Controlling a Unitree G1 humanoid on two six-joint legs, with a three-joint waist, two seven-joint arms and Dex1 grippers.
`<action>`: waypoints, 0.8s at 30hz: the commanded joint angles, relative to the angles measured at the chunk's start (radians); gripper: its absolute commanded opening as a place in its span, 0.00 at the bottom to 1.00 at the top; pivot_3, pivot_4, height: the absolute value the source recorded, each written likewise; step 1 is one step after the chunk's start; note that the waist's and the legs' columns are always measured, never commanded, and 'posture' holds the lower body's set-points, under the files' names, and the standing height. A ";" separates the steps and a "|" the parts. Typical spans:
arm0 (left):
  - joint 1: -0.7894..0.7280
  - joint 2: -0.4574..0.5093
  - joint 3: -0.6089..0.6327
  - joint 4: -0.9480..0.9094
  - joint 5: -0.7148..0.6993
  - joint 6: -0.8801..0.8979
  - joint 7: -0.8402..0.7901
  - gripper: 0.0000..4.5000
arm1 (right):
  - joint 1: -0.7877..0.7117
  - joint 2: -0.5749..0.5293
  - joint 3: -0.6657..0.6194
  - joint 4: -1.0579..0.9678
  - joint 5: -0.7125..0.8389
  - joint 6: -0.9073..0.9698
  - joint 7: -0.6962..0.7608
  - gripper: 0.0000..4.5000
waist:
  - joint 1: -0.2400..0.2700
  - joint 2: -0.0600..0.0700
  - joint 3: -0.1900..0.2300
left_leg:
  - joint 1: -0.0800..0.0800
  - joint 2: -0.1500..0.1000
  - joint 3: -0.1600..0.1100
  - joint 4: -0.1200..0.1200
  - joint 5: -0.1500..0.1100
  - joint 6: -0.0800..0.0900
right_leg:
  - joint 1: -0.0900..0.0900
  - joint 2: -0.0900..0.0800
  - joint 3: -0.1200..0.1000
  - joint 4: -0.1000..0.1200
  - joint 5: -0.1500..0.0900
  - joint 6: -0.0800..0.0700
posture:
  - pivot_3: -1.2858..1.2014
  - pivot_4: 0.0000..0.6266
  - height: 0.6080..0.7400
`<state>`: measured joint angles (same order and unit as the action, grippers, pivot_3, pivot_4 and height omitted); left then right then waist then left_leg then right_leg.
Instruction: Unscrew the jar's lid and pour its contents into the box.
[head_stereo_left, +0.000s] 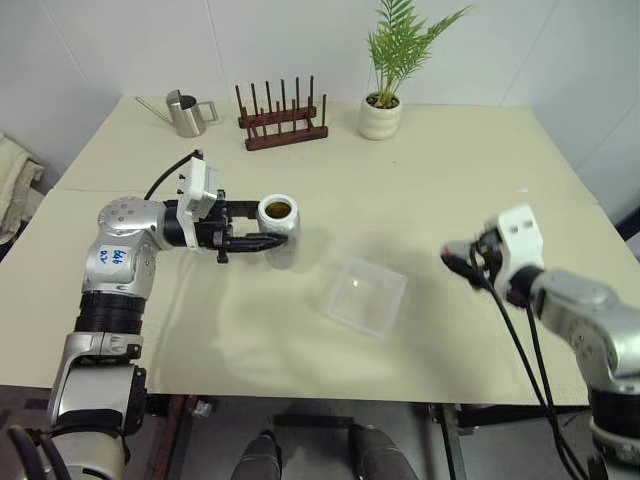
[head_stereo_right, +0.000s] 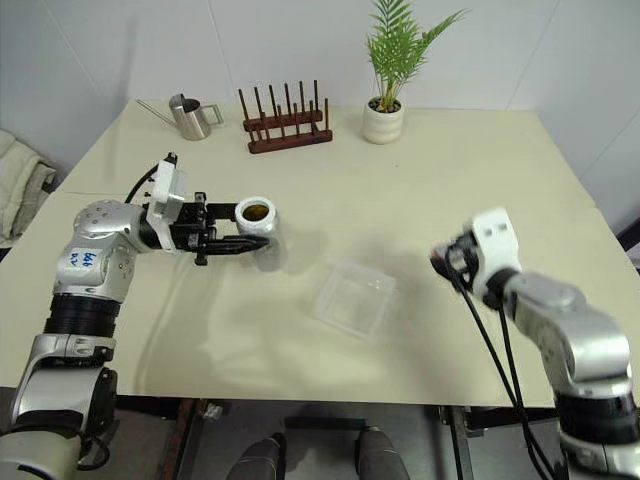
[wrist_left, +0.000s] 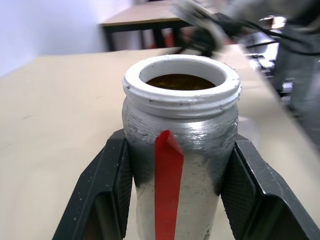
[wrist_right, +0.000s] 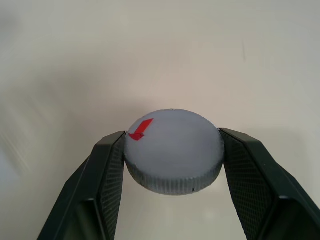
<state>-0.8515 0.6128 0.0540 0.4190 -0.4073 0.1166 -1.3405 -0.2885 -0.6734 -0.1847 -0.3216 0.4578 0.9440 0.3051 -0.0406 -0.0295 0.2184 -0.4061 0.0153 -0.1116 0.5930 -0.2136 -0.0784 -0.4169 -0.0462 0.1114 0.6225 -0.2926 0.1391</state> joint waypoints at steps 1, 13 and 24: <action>-0.040 -0.005 0.014 0.008 0.011 -0.052 0.011 0.45 | 0.068 0.054 -0.049 -0.021 -0.031 -0.053 -0.039 0.56 | -0.001 0.000 0.000 | 0.000 0.000 0.000 0.000 0.000 0.000 | 0.000 0.000 0.000 0.000 0.000 0.000 | 0.52 0.24 1.00; -0.139 -0.088 -0.006 0.118 0.094 -0.251 0.078 0.45 | 0.177 0.128 -0.112 -0.029 -0.067 -0.125 -0.069 0.93 | 0.011 0.000 0.000 | 0.002 0.000 0.000 0.003 0.000 0.000 | 0.004 0.000 0.001 -0.001 0.001 0.002 | 0.52 0.24 1.00; -0.226 -0.189 -0.076 0.255 0.277 -0.654 0.225 0.45 | 0.368 0.020 -0.312 -0.199 0.131 -0.323 0.330 0.99 | 0.012 0.000 0.000 | 0.001 -0.001 0.000 0.003 0.000 0.000 | 0.004 0.001 0.001 -0.001 0.002 0.003 | 0.52 0.24 1.00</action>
<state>-1.0395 0.4287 -0.0174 0.6716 -0.1576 -0.4551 -1.1489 0.0620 -0.6295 -0.4467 -0.4510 0.5266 0.6606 0.5441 -0.0287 -0.0297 0.2183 -0.4047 0.0146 -0.1114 0.5960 -0.2133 -0.0786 -0.4131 -0.0456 0.1123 0.6214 -0.2908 0.1424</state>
